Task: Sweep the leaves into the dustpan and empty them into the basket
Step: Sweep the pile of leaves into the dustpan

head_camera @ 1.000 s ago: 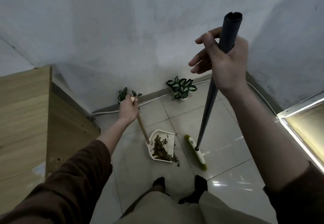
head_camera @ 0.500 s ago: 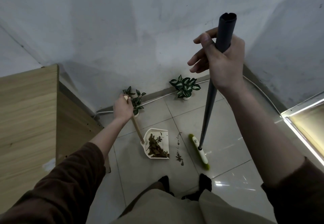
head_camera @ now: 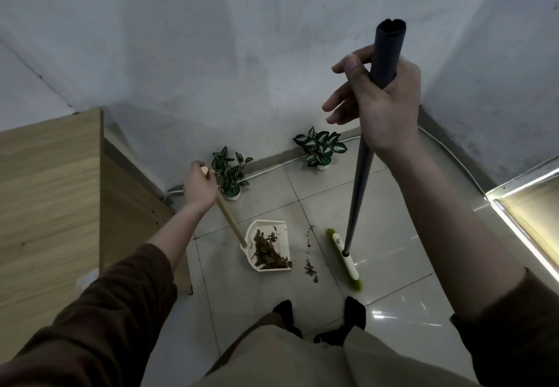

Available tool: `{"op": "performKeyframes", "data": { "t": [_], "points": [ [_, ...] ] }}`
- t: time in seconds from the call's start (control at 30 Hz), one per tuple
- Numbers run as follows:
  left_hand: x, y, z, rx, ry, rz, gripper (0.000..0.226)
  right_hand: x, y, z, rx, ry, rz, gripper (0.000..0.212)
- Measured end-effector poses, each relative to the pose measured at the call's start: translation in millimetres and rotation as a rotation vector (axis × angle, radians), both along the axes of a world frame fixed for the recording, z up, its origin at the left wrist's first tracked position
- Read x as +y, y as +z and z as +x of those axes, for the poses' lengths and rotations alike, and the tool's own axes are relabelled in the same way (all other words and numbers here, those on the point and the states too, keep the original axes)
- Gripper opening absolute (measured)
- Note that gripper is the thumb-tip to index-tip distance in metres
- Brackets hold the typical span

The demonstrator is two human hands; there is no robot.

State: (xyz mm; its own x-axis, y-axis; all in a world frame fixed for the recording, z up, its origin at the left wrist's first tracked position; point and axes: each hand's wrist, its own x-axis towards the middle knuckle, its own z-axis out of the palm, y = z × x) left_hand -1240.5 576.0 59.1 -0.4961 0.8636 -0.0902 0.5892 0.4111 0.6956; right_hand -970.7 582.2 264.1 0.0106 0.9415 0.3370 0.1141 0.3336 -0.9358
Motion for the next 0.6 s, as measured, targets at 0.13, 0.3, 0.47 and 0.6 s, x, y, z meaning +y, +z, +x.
{"op": "performKeyframes", "data": {
  "t": [0.13, 0.3, 0.47, 0.6],
  "points": [
    [-3, 3, 4, 0.022, -0.021, -0.012, 0.043, -2, 0, 0, 0.007, 0.02, -0.004, 0.017],
    [-7, 5, 10, 0.104, -0.063, -0.065, 0.064, -1, 0, 4, 0.013, 0.047, -0.014, 0.02],
    [-11, 14, 35, 0.324, -0.022, -0.122, 0.073, -3, 3, 17, 0.036, 0.088, -0.024, 0.017],
    [-7, 20, 85, 0.375, -0.191, -0.091, 0.084, -6, 10, 42, 0.046, 0.102, -0.041, 0.016]
  ]
}}
